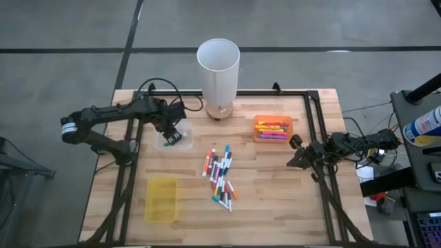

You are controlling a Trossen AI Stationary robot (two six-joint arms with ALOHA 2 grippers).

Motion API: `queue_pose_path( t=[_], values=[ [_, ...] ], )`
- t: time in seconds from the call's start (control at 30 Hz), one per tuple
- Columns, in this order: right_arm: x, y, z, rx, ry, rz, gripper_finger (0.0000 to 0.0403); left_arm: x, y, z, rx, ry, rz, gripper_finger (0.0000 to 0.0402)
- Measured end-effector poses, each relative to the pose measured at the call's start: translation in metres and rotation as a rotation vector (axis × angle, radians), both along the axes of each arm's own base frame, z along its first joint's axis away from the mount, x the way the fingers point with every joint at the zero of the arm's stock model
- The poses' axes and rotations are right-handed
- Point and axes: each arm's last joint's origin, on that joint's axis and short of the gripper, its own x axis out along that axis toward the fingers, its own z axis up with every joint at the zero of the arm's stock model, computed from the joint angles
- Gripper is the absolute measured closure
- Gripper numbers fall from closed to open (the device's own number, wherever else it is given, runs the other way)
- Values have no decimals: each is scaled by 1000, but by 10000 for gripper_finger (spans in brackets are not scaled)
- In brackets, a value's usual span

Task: Pick & Place Markers
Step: Put the orange marker pen into the white bin

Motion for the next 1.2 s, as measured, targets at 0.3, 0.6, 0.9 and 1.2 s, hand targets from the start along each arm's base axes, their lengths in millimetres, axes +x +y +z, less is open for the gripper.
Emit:
queue_pose_path(
  t=[0.3, 0.6, 0.9, 1.2],
  values=[
    [0, 0, 0, 0, 0, 0, 394, 9, -14, 29, -137, -203, 61, 253],
    [0, 0, 0, 0, 0, 0, 394, 25, -49, 41, -209, -392, 5, 253],
    [0, 0, 0, 0, 0, 0, 394, 49, -83, 42, -257, -543, -29, 253],
    [0, 0, 0, 0, 0, 0, 394, 86, -104, 17, -231, -558, -47, 253]
  ],
)
